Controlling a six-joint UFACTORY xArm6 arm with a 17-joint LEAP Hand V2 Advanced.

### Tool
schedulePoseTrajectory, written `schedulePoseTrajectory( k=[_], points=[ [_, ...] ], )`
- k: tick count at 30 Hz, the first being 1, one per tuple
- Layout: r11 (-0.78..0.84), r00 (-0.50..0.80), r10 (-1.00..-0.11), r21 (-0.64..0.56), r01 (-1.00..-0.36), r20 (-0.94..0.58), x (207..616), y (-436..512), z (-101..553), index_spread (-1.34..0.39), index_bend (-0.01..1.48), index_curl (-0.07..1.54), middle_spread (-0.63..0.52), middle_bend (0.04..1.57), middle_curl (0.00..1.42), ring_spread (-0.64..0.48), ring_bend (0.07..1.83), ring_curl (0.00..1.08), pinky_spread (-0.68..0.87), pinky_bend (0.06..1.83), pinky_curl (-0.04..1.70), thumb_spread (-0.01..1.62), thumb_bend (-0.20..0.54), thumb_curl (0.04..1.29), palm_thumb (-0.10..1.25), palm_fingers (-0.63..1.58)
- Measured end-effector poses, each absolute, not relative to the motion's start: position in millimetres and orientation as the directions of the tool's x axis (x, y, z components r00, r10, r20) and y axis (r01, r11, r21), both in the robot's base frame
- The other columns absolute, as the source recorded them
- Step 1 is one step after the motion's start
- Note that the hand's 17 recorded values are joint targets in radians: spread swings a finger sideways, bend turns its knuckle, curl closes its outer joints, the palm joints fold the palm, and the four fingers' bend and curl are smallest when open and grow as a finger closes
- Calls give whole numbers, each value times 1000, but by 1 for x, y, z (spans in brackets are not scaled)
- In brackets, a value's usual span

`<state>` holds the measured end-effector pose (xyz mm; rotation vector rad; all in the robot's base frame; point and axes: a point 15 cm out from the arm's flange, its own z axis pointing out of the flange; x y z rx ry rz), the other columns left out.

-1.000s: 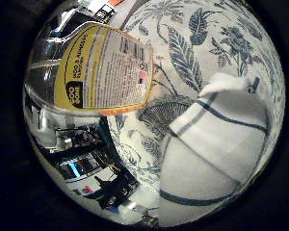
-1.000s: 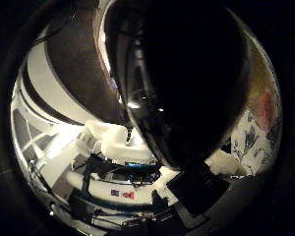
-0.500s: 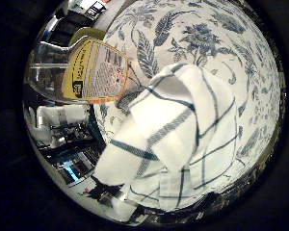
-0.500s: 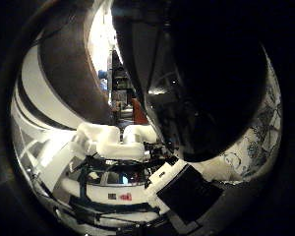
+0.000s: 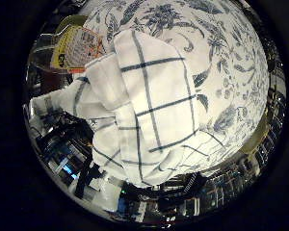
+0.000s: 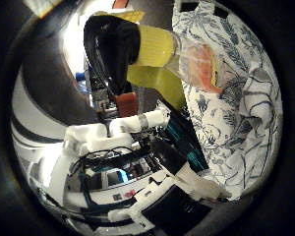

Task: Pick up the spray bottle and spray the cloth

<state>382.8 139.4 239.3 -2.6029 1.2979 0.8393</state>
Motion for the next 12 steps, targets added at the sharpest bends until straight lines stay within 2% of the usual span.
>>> schedulePoseTrajectory(
  k=[12],
  points=[
    [-596, 463, -733, 142, -790, -499, 392, 101, 275, -277, 160, 295, 116, 217, 344, 223, 197, 243, 411, 271, 316, 1037, -25, 306, 534, 153]
  ],
)
